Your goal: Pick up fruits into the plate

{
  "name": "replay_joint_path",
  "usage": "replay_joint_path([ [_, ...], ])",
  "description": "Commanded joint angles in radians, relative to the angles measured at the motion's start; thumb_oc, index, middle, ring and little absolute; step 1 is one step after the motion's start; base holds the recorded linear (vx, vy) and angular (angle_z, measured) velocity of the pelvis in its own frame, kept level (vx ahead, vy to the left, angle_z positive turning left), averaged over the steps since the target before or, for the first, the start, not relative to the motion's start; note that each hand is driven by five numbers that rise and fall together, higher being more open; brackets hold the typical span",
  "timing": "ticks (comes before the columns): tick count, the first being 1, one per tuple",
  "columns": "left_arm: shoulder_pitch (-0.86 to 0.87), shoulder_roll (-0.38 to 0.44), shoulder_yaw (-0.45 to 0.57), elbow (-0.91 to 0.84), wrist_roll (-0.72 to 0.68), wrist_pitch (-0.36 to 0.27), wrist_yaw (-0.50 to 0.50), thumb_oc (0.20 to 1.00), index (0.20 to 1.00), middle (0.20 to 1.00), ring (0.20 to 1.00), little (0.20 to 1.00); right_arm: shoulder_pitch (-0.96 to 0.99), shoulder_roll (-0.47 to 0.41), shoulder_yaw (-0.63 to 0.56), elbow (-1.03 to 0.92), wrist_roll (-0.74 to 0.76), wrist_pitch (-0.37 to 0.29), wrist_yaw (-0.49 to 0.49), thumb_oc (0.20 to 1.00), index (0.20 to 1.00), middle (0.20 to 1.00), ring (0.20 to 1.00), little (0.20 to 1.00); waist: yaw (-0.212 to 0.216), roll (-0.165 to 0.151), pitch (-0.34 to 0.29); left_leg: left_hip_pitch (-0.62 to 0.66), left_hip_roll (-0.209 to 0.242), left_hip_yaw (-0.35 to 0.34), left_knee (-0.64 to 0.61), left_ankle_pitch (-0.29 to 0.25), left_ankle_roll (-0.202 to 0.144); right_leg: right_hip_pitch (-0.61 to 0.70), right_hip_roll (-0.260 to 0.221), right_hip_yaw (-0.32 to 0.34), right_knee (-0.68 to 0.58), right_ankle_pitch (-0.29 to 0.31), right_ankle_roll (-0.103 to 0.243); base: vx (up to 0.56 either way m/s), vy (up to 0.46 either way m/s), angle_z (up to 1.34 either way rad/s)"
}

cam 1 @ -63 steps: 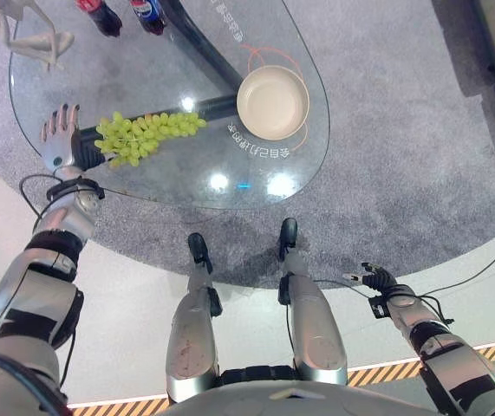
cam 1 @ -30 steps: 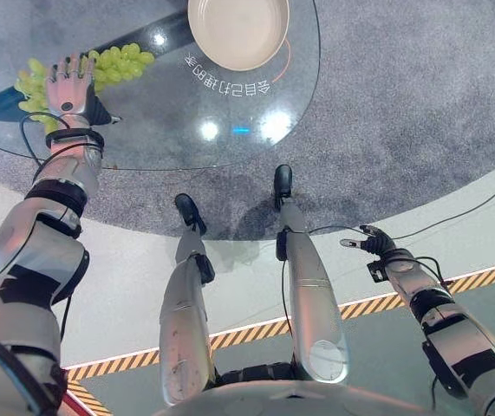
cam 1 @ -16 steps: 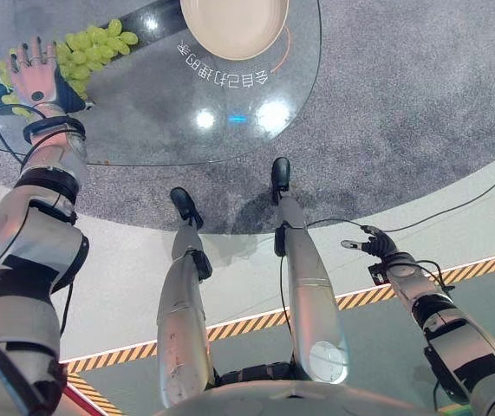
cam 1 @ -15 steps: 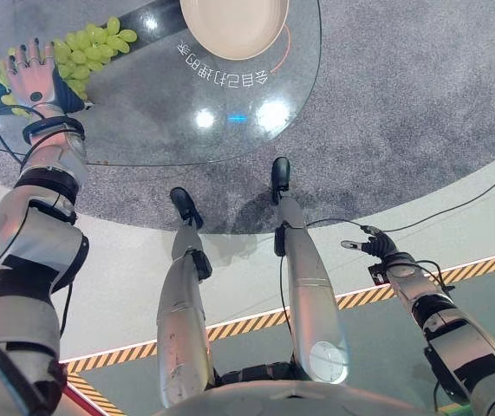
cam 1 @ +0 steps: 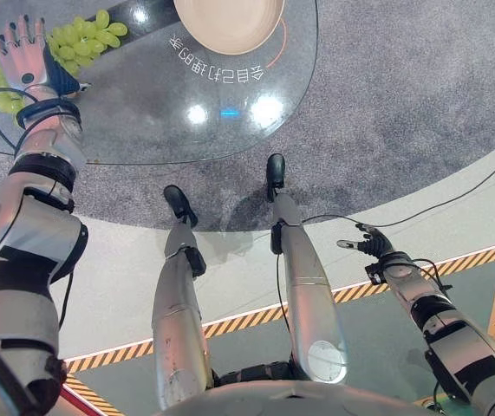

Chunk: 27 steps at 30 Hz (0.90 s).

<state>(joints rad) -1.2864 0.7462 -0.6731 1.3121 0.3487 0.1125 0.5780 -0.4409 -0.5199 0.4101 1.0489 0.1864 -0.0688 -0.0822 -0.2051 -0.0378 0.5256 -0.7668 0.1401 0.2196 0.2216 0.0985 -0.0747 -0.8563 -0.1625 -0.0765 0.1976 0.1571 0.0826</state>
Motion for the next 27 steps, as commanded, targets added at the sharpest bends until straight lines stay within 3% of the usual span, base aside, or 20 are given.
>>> replay_joint_path([
  [1, -0.052, 0.055, -0.003, 0.057, -0.049, -0.029, -0.059, 1.000, 1.000, 1.000, 1.000, 1.000, 0.092, -0.046, 0.034, -0.035, 0.016, 0.000, -0.006, 1.000, 1.000, 1.000, 1.000, 1.000, -0.016, -0.028, -0.006, -0.074, -0.073, -0.035, 0.129, -0.123, -0.003, -0.024, 0.085, 0.022, 0.120, -0.136, -0.006, 0.01, 0.045, -0.03],
  [6, -0.053, 0.033, -0.024, 0.074, -0.176, -0.028, -0.246, 1.000, 1.000, 1.000, 1.000, 1.000, 0.109, -0.054, 0.030, -0.054, 0.014, -0.006, -0.008, 1.000, 1.000, 1.000, 1.000, 1.000, -0.024, -0.023, -0.006, -0.061, -0.070, -0.040, 0.147, -0.165, -0.007, -0.012, 0.088, 0.030, 0.133, -0.168, 0.004, 0.05, 0.039, -0.04],
  [11, -0.035, 0.016, -0.015, 0.123, -0.270, 0.036, -0.406, 1.000, 1.000, 1.000, 1.000, 1.000, 0.115, -0.062, 0.025, -0.086, 0.015, -0.003, -0.015, 1.000, 1.000, 1.000, 1.000, 1.000, -0.036, -0.024, -0.006, -0.063, -0.070, -0.032, 0.157, -0.170, -0.005, -0.015, 0.090, 0.036, 0.133, -0.167, 0.004, 0.00, 0.000, 0.00],
  [18, 0.000, 0.014, 0.014, 0.177, -0.233, 0.130, -0.448, 1.000, 1.000, 1.000, 1.000, 1.000, 0.111, -0.068, 0.025, -0.139, 0.033, 0.000, -0.022, 1.000, 1.000, 1.000, 1.000, 1.000, -0.038, -0.041, -0.006, -0.070, -0.065, -0.036, 0.175, -0.179, -0.004, -0.015, 0.095, 0.037, 0.135, -0.163, 0.003, 0.00, -0.005, -0.01],
  [23, 0.010, 0.014, 0.018, 0.195, -0.147, 0.185, -0.407, 1.000, 1.000, 1.000, 1.000, 1.000, 0.096, -0.074, 0.029, -0.166, 0.065, -0.008, -0.023, 1.000, 1.000, 1.000, 1.000, 1.000, -0.036, -0.059, -0.006, -0.075, -0.060, -0.045, 0.177, -0.178, -0.007, -0.011, 0.102, 0.035, 0.131, -0.161, -0.001, 0.00, -0.028, -0.01],
  [24, 0.009, 0.016, 0.013, 0.200, -0.089, 0.200, -0.395, 0.460, 0.460, 0.460, 0.460, 0.460, 0.089, -0.076, 0.029, -0.173, 0.076, -0.014, -0.025, 1.000, 1.000, 1.000, 1.000, 1.000, -0.035, -0.065, -0.006, -0.076, -0.058, -0.048, 0.175, -0.177, -0.008, -0.010, 0.103, 0.034, 0.127, -0.158, -0.001, 0.00, -0.064, 0.00],
  [25, 0.009, 0.018, 0.006, 0.201, -0.036, 0.219, -0.377, 0.200, 0.200, 0.200, 0.200, 0.200, 0.085, -0.075, 0.029, -0.182, 0.082, -0.019, -0.028, 1.000, 1.000, 1.000, 1.000, 1.000, -0.034, -0.071, -0.006, -0.079, -0.056, -0.051, 0.174, -0.176, -0.009, -0.010, 0.105, 0.034, 0.124, -0.155, -0.001, 0.00, -0.049, -0.01],
  [27, 0.009, 0.022, -0.004, 0.203, 0.031, 0.263, -0.356, 0.200, 0.200, 0.200, 0.200, 0.200, 0.082, -0.078, 0.030, -0.196, 0.090, -0.021, -0.029, 1.000, 1.000, 1.000, 1.000, 1.000, -0.034, -0.077, -0.006, -0.080, -0.055, -0.054, 0.171, -0.174, -0.010, -0.009, 0.107, 0.034, 0.119, -0.150, 0.000, 0.00, -0.046, -0.03],
])
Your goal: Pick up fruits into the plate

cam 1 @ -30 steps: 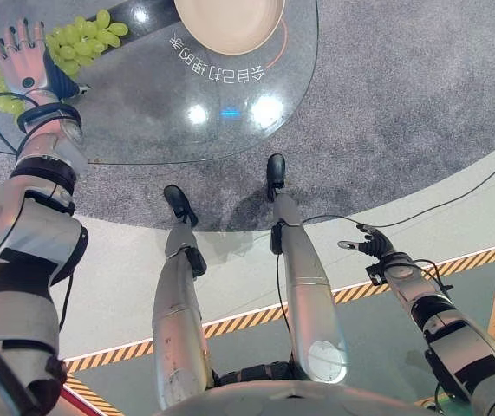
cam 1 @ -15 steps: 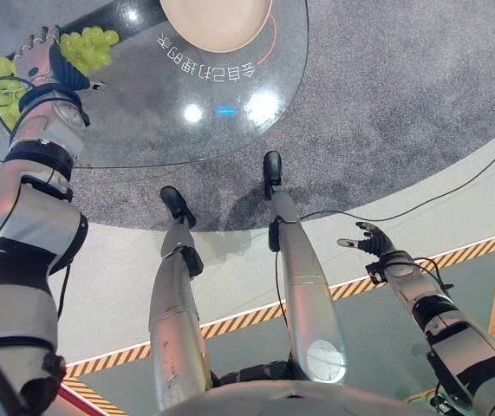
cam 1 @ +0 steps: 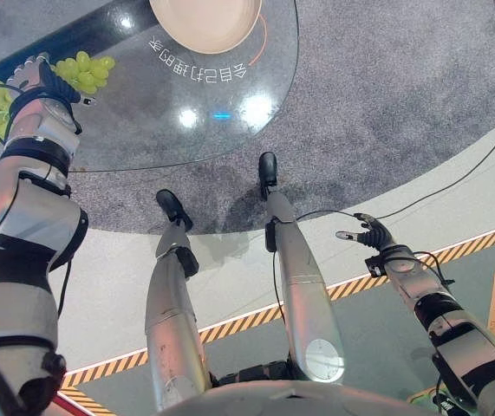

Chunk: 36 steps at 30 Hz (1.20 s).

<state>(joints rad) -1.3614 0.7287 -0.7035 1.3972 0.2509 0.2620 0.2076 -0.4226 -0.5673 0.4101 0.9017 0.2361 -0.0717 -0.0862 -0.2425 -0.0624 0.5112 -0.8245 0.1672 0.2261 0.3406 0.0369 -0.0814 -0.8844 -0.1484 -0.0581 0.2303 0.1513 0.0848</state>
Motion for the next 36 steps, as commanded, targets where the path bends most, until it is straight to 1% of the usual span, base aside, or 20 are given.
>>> replay_joint_path([
  [1, 0.085, 0.041, 0.022, 0.120, 0.177, 0.131, 0.017, 0.200, 0.200, 0.200, 0.200, 0.200, 0.064, -0.032, 0.030, -0.053, 0.044, -0.021, -0.026, 1.000, 1.000, 1.000, 1.000, 1.000, 0.004, -0.055, 0.009, -0.023, -0.082, -0.062, 0.051, -0.112, -0.004, 0.019, 0.094, 0.015, 0.084, -0.142, -0.002, -0.08, -0.082, -0.06],
  [2, 0.079, 0.048, 0.008, 0.120, 0.267, 0.156, 0.013, 0.200, 0.200, 0.200, 0.200, 0.200, 0.055, -0.034, 0.028, -0.064, 0.055, -0.027, -0.031, 1.000, 1.000, 1.000, 1.000, 1.000, 0.000, -0.064, 0.009, -0.045, -0.086, -0.054, 0.038, -0.073, 0.002, -0.001, 0.091, 0.014, 0.068, -0.106, -0.008, -0.09, -0.100, -0.05],
  [3, 0.096, 0.052, -0.014, 0.118, 0.337, 0.191, 0.021, 0.200, 0.200, 0.200, 0.200, 0.200, 0.049, -0.034, 0.034, -0.076, 0.077, -0.033, -0.041, 1.000, 1.000, 1.000, 1.000, 1.000, 0.001, -0.071, 0.009, -0.046, -0.088, -0.058, 0.037, -0.072, 0.002, -0.001, 0.093, 0.015, 0.063, -0.100, -0.009, -0.09, -0.098, -0.05],
  [6, 0.127, 0.054, -0.009, 0.109, 0.431, 0.227, 0.036, 0.200, 0.200, 0.200, 0.200, 0.200, 0.047, -0.028, 0.035, -0.093, 0.097, -0.040, -0.049, 1.000, 1.000, 1.000, 1.000, 1.000, 0.006, -0.079, 0.009, -0.046, -0.090, -0.064, 0.039, -0.077, 0.004, 0.002, 0.098, 0.014, 0.066, -0.101, -0.009, -0.01, -0.069, -0.03],
  [7, 0.147, 0.052, -0.003, 0.108, 0.503, 0.241, 0.058, 0.200, 0.200, 0.200, 0.200, 0.200, 0.045, -0.021, 0.035, -0.096, 0.098, -0.043, -0.053, 1.000, 1.000, 1.000, 1.000, 1.000, 0.009, -0.083, 0.009, -0.044, -0.093, -0.068, 0.037, -0.078, 0.005, 0.004, 0.101, 0.014, 0.065, -0.100, -0.009, -0.01, -0.059, 0.01],
  [9, 0.170, 0.054, 0.010, 0.105, 0.565, 0.248, 0.100, 0.200, 0.200, 0.200, 0.200, 0.200, 0.041, -0.016, 0.037, -0.096, 0.100, -0.048, -0.055, 1.000, 1.000, 1.000, 1.000, 1.000, 0.012, -0.085, 0.009, -0.041, -0.096, -0.072, 0.033, -0.076, 0.004, 0.009, 0.102, 0.015, 0.059, -0.098, -0.010, -0.01, -0.024, -0.01],
  [12, 0.194, 0.062, 0.023, 0.100, 0.565, 0.247, 0.148, 0.200, 0.200, 0.200, 0.200, 0.200, 0.038, -0.014, 0.037, -0.092, 0.105, -0.053, -0.054, 1.000, 1.000, 1.000, 1.000, 1.000, 0.016, -0.085, 0.009, -0.038, -0.098, -0.076, 0.030, -0.076, 0.003, 0.014, 0.102, 0.015, 0.054, -0.097, -0.010, 0.00, 0.000, 0.00],
  [14, 0.238, 0.067, 0.035, 0.083, 0.472, 0.212, 0.226, 0.200, 0.200, 0.200, 0.200, 0.200, 0.043, -0.022, 0.032, -0.101, 0.101, -0.055, -0.050, 1.000, 1.000, 1.000, 1.000, 1.000, 0.022, -0.076, 0.009, -0.029, -0.102, -0.078, 0.023, -0.073, 0.002, 0.019, 0.102, 0.015, 0.056, -0.100, -0.012, -0.03, 0.006, 0.02],
  [15, 0.240, 0.067, 0.036, 0.081, 0.462, 0.207, 0.233, 0.200, 0.200, 0.200, 0.200, 0.200, 0.044, -0.022, 0.032, -0.102, 0.100, -0.055, -0.050, 1.000, 1.000, 1.000, 1.000, 1.000, 0.023, -0.075, 0.009, -0.028, -0.102, -0.078, 0.022, -0.073, 0.002, 0.021, 0.102, 0.015, 0.056, -0.101, -0.012, -0.03, 0.016, 0.01],
  [17, 0.258, 0.064, 0.046, 0.067, 0.363, 0.180, 0.283, 0.200, 0.200, 0.200, 0.200, 0.200, 0.051, -0.022, 0.029, -0.102, 0.095, -0.061, -0.048, 1.000, 1.000, 1.000, 1.000, 1.000, 0.028, -0.070, 0.009, -0.011, -0.106, -0.079, 0.011, -0.069, 0.004, 0.034, 0.105, 0.013, 0.058, -0.107, -0.012, -0.02, 0.009, 0.00],
  [19, 0.273, 0.066, 0.068, 0.056, 0.232, 0.125, 0.344, 0.200, 0.200, 0.200, 0.200, 0.200, 0.066, -0.021, 0.029, -0.106, 0.090, -0.072, -0.047, 1.000, 1.000, 1.000, 1.000, 1.000, 0.034, -0.063, 0.009, 0.021, -0.111, -0.081, -0.005, -0.064, 0.005, 0.063, 0.107, 0.011, 0.055, -0.114, -0.012, -0.04, 0.012, 0.00],
  [20, 0.275, 0.066, 0.073, 0.055, 0.210, 0.111, 0.353, 0.200, 0.200, 0.200, 0.200, 0.200, 0.068, -0.020, 0.029, -0.107, 0.089, -0.077, -0.046, 1.000, 1.000, 1.000, 1.000, 1.000, 0.035, -0.062, 0.009, 0.027, -0.112, -0.081, -0.007, -0.064, 0.005, 0.067, 0.107, 0.011, 0.055, -0.116, -0.012, -0.03, 0.007, 0.00],
  [24, 0.297, 0.075, 0.112, 0.025, 0.063, -0.027, 0.414, 0.200, 0.200, 0.200, 0.200, 0.200, 0.094, -0.021, 0.022, -0.151, 0.086, -0.079, -0.040, 1.000, 1.000, 1.000, 1.000, 1.000, 0.048, -0.053, 0.009, 0.110, -0.115, -0.075, -0.040, -0.054, 0.000, 0.146, 0.098, -0.007, 0.045, -0.128, -0.009, -0.04, 0.000, 0.01],
  [26, 0.318, 0.084, 0.145, 0.008, 0.017, -0.091, 0.437, 0.200, 0.200, 0.200, 0.200, 0.200, 0.108, -0.021, 0.015, -0.170, 0.082, -0.081, -0.044, 1.000, 1.000, 1.000, 1.000, 1.000, 0.057, -0.043, 0.009, 0.160, -0.115, -0.070, -0.061, -0.047, -0.004, 0.196, 0.089, -0.020, 0.037, -0.136, -0.005, -0.04, 0.008, 0.03],
  [28, 0.346, 0.091, 0.180, -0.018, -0.014, -0.137, 0.454, 0.200, 0.200, 0.200, 0.200, 0.200, 0.130, -0.014, 0.004, -0.189, 0.069, -0.081, -0.048, 1.000, 1.000, 1.000, 1.000, 1.000, 0.069, -0.032, 0.009, 0.220, -0.114, -0.068, -0.087, -0.042, -0.008, 0.250, 0.077, -0.032, 0.028, -0.146, -0.001, -0.04, 0.002, 0.05],
  [31, 0.399, 0.101, 0.234, -0.062, -0.039, -0.188, 0.458, 0.200, 0.200, 0.200, 0.200, 0.200, 0.159, -0.002, -0.013, -0.204, 0.056, -0.079, -0.053, 1.000, 1.000, 1.000, 1.000, 1.000, 0.086, -0.011, 0.009, 0.325, -0.115, -0.074, -0.132, -0.039, -0.012, 0.347, 0.059, -0.039, 0.007, -0.159, 0.004, -0.01, -0.013, 0.13],
  [32, 0.404, 0.102, 0.239, -0.065, -0.040, -0.192, 0.459, 0.200, 0.200, 0.200, 0.200, 0.200, 0.161, -0.001, -0.014, -0.205, 0.054, -0.078, -0.053, 1.000, 1.000, 1.000, 1.000, 1.000, 0.087, -0.010, 0.009, 0.333, -0.116, -0.075, -0.135, -0.038, -0.012, 0.354, 0.058, -0.040, 0.006, -0.160, 0.004, 0.01, -0.023, 0.15],
  [33, 0.434, 0.106, 0.270, -0.089, -0.051, -0.216, 0.465, 0.200, 0.200, 0.200, 0.200, 0.200, 0.176, 0.004, -0.022, -0.216, 0.046, -0.082, -0.052, 1.000, 1.000, 1.000, 1.000, 1.000, 0.094, 0.000, 0.003, 0.379, -0.114, -0.077, -0.154, -0.037, -0.014, 0.399, 0.049, -0.045, -0.005, -0.164, 0.007, 0.02, -0.028, 0.10],
  [35, 0.460, 0.112, 0.295, -0.112, -0.062, -0.231, 0.463, 0.200, 0.200, 0.200, 0.200, 0.200, 0.190, 0.009, -0.022, -0.226, 0.031, -0.081, -0.042, 1.000, 1.000, 1.000, 1.000, 1.000, 0.099, 0.006, -0.021, 0.416, -0.113, -0.075, -0.177, -0.035, -0.017, 0.437, 0.040, -0.049, -0.026, -0.165, 0.011, 0.03, -0.032, 0.09],
  [36, 0.488, 0.120, 0.322, -0.132, -0.073, -0.258, 0.463, 0.200, 0.200, 0.200, 0.200, 0.200, 0.197, 0.010, -0.016, -0.238, 0.021, -0.078, -0.037, 1.000, 1.000, 1.000, 1.000, 1.000, 0.104, 0.009, -0.042, 0.450, -0.112, -0.072, -0.196, -0.034, -0.018, 0.473, 0.033, -0.053, -0.045, -0.166, 0.013, 0.03, -0.026, 0.08],
])
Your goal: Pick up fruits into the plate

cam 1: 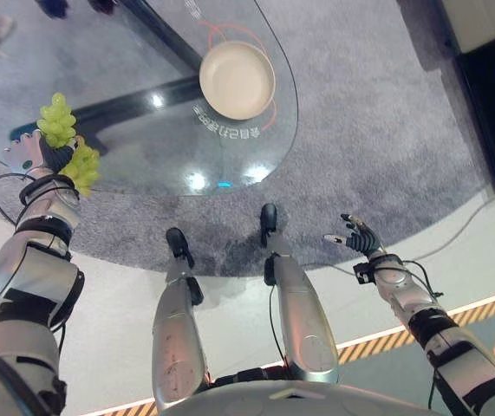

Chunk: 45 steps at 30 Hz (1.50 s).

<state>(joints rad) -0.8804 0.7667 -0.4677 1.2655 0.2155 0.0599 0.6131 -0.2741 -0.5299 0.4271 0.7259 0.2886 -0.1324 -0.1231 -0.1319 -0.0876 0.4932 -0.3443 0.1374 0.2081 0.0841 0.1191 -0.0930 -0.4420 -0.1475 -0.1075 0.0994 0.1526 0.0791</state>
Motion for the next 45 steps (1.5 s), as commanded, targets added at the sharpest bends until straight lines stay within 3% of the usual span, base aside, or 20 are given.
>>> replay_joint_path([
  [1, 0.026, 0.089, 0.101, -0.016, -0.049, -0.072, 0.058, 0.200, 0.200, 0.200, 0.200, 0.200, 0.049, -0.026, -0.029, -0.068, -0.031, -0.012, -0.004, 1.000, 1.000, 1.000, 1.000, 1.000, -0.004, 0.038, -0.034, -0.008, -0.080, -0.054, 0.053, -0.115, -0.007, 0.052, 0.030, -0.003, 0.079, -0.170, 0.019, 0.02, -0.031, 0.09],
  [6, 0.175, 0.093, 0.205, -0.173, -0.061, -0.114, 0.079, 0.200, 0.200, 0.200, 0.200, 0.200, 0.095, -0.024, -0.059, -0.109, -0.040, -0.010, 0.021, 1.000, 1.000, 1.000, 1.000, 1.000, 0.017, 0.046, -0.098, 0.102, -0.075, -0.053, -0.001, -0.121, -0.007, 0.174, 0.012, -0.016, 0.026, -0.171, 0.030, 0.07, -0.030, 0.03],
  [12, 0.382, 0.049, 0.340, -0.438, -0.063, -0.130, 0.049, 0.200, 0.200, 0.200, 0.200, 0.200, 0.181, -0.015, -0.139, -0.200, -0.048, 0.012, 0.140, 1.000, 1.000, 1.000, 1.000, 1.000, 0.048, 0.061, -0.210, 0.232, -0.075, -0.069, -0.055, -0.134, -0.006, 0.327, -0.005, -0.058, -0.040, -0.172, 0.041, 0.16, -0.048, 0.11],
  [18, 0.532, 0.001, 0.366, -0.694, -0.076, -0.180, -0.029, 0.200, 0.200, 0.200, 0.200, 0.200, 0.205, -0.026, -0.185, -0.331, -0.047, 0.090, 0.265, 1.000, 1.000, 1.000, 1.000, 1.000, 0.075, 0.085, -0.287, 0.320, -0.062, -0.073, -0.087, -0.137, -0.008, 0.426, -0.022, -0.103, -0.067, -0.171, 0.051, 0.11, -0.016, 0.08],
  [24, 0.598, -0.034, 0.362, -0.900, -0.095, -0.245, -0.097, 0.200, 0.200, 0.200, 0.200, 0.200, 0.151, -0.048, -0.177, -0.435, -0.047, 0.133, 0.379, 1.000, 1.000, 1.000, 1.000, 1.000, 0.109, 0.084, -0.348, 0.386, -0.047, -0.070, -0.114, -0.139, -0.015, 0.501, -0.031, -0.136, -0.108, -0.160, 0.060, 0.08, -0.033, 0.05],
  [28, 0.613, -0.069, 0.361, -0.972, -0.112, -0.246, -0.122, 0.200, 0.200, 0.200, 0.200, 0.200, 0.088, -0.047, -0.152, -0.467, -0.051, 0.147, 0.381, 1.000, 1.000, 1.000, 1.000, 1.000, 0.125, 0.079, -0.367, 0.411, -0.043, -0.070, -0.113, -0.147, -0.014, 0.529, -0.030, -0.141, -0.114, -0.163, 0.058, 0.07, -0.017, 0.02],
  [37, 0.670, -0.102, 0.367, -1.026, -0.088, -0.184, -0.187, 0.200, 0.200, 0.200, 0.200, 0.200, 0.059, -0.003, -0.126, -0.542, -0.045, 0.248, 0.362, 1.000, 1.000, 1.000, 1.000, 1.000, 0.141, 0.075, -0.398, 0.472, -0.031, -0.067, -0.130, -0.160, -0.010, 0.588, -0.026, -0.140, -0.127, -0.176, 0.060, 0.10, -0.005, 0.02],
  [38, 0.675, -0.101, 0.368, -1.025, -0.086, -0.184, -0.190, 0.382, 0.382, 0.382, 0.382, 0.382, 0.066, -0.002, -0.126, -0.539, -0.040, 0.249, 0.360, 1.000, 1.000, 1.000, 1.000, 1.000, 0.141, 0.075, -0.397, 0.473, -0.031, -0.066, -0.129, -0.161, -0.010, 0.589, -0.026, -0.141, -0.127, -0.176, 0.060, 0.08, 0.004, -0.01],
  [39, 0.684, -0.100, 0.370, -1.022, -0.092, -0.169, -0.202, 1.000, 1.000, 1.000, 1.000, 1.000, 0.078, 0.005, -0.128, -0.527, -0.040, 0.261, 0.358, 1.000, 1.000, 1.000, 1.000, 1.000, 0.141, 0.075, -0.396, 0.474, -0.031, -0.064, -0.127, -0.163, -0.009, 0.589, -0.025, -0.140, -0.125, -0.178, 0.061, 0.07, 0.006, -0.04],
  [45, 0.701, -0.103, 0.346, -0.974, -0.049, -0.158, -0.184, 1.000, 1.000, 1.000, 1.000, 1.000, 0.129, 0.005, -0.116, -0.452, -0.057, 0.270, 0.345, 1.000, 1.000, 1.000, 1.000, 1.000, 0.127, 0.083, -0.361, 0.451, -0.035, -0.062, -0.116, -0.163, -0.002, 0.560, -0.021, -0.125, -0.112, -0.183, 0.058, 0.00, 0.026, -0.01],
])
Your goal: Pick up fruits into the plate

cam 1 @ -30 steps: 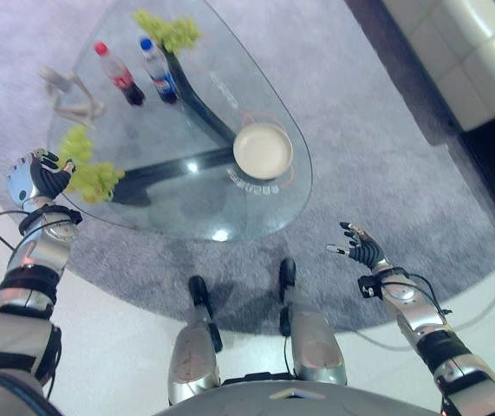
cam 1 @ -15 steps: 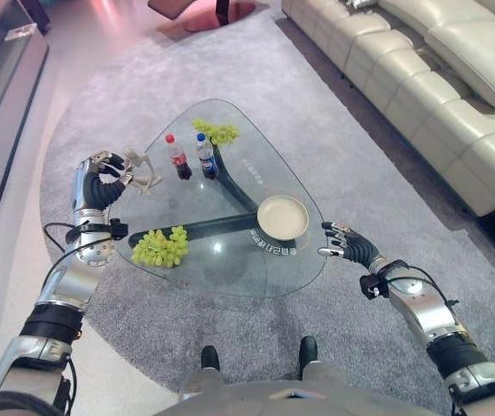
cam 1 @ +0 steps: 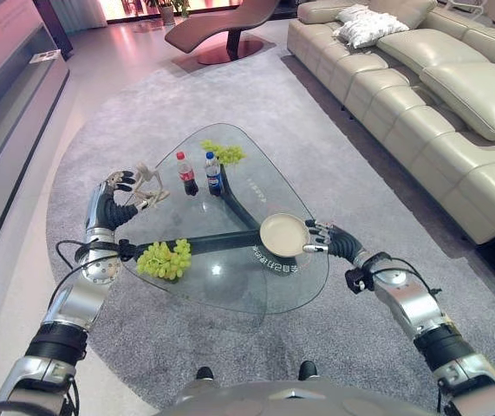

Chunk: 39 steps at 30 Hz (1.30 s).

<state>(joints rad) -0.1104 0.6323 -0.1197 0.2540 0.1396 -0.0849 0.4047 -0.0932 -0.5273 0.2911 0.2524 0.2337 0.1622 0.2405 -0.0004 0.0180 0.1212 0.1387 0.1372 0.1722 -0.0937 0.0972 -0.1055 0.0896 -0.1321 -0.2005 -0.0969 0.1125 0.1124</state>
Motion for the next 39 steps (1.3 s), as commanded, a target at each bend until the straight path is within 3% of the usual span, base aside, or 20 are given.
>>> replay_joint_path([
  [1, -0.082, 0.035, -0.017, 0.061, 0.039, -0.005, 0.036, 1.000, 1.000, 1.000, 1.000, 1.000, -0.050, -0.004, 0.026, 0.051, -0.008, -0.027, -0.025, 1.000, 1.000, 1.000, 1.000, 1.000, -0.010, -0.021, 0.027, -0.046, -0.038, -0.025, 0.060, -0.139, 0.013, 0.012, -0.036, -0.028, 0.083, -0.141, 0.024, -0.11, 0.054, -0.03],
  [6, -0.142, 0.058, -0.064, 0.133, 0.057, 0.010, 0.067, 1.000, 1.000, 1.000, 1.000, 1.000, -0.063, -0.018, 0.045, 0.121, 0.004, -0.032, -0.047, 1.000, 1.000, 1.000, 1.000, 1.000, -0.025, -0.021, 0.076, -0.089, -0.044, -0.022, 0.058, -0.131, 0.016, -0.037, -0.034, -0.016, 0.085, -0.135, 0.023, -0.13, 0.032, -0.09],
  [14, -0.333, 0.125, -0.158, 0.328, 0.109, 0.017, 0.144, 1.000, 1.000, 1.000, 1.000, 1.000, -0.183, -0.076, 0.079, 0.338, 0.037, -0.079, -0.101, 1.000, 1.000, 1.000, 1.000, 1.000, -0.055, -0.015, 0.220, -0.204, -0.049, -0.009, 0.073, -0.107, 0.014, -0.162, -0.027, 0.013, 0.115, -0.126, 0.015, -0.20, 0.039, -0.06],
  [23, -0.649, 0.231, -0.314, 0.584, 0.280, 0.050, 0.111, 1.000, 1.000, 1.000, 1.000, 1.000, -0.306, -0.161, 0.082, 0.586, 0.041, -0.116, -0.135, 1.000, 1.000, 1.000, 1.000, 1.000, -0.086, -0.026, 0.398, -0.396, -0.072, 0.007, 0.167, -0.087, 0.018, -0.365, -0.002, 0.062, 0.204, -0.110, 0.002, -0.13, 0.037, -0.09],
  [29, -0.777, 0.253, -0.427, 0.698, 0.325, 0.080, 0.096, 1.000, 1.000, 1.000, 1.000, 1.000, -0.334, -0.193, 0.068, 0.688, 0.050, -0.141, -0.134, 1.000, 1.000, 1.000, 1.000, 1.000, -0.104, -0.029, 0.399, -0.537, -0.097, 0.009, 0.194, -0.076, 0.026, -0.528, 0.008, 0.066, 0.246, -0.096, 0.000, -0.05, 0.042, -0.11],
  [39, -0.905, 0.243, -0.513, 0.869, 0.332, 0.163, 0.026, 1.000, 1.000, 1.000, 1.000, 1.000, -0.336, -0.205, 0.061, 0.722, 0.040, -0.161, -0.147, 1.000, 1.000, 1.000, 1.000, 1.000, -0.143, -0.041, 0.399, -0.716, -0.116, 0.022, 0.285, -0.089, 0.032, -0.705, 0.023, 0.079, 0.301, -0.089, -0.011, -0.01, 0.035, -0.01],
])
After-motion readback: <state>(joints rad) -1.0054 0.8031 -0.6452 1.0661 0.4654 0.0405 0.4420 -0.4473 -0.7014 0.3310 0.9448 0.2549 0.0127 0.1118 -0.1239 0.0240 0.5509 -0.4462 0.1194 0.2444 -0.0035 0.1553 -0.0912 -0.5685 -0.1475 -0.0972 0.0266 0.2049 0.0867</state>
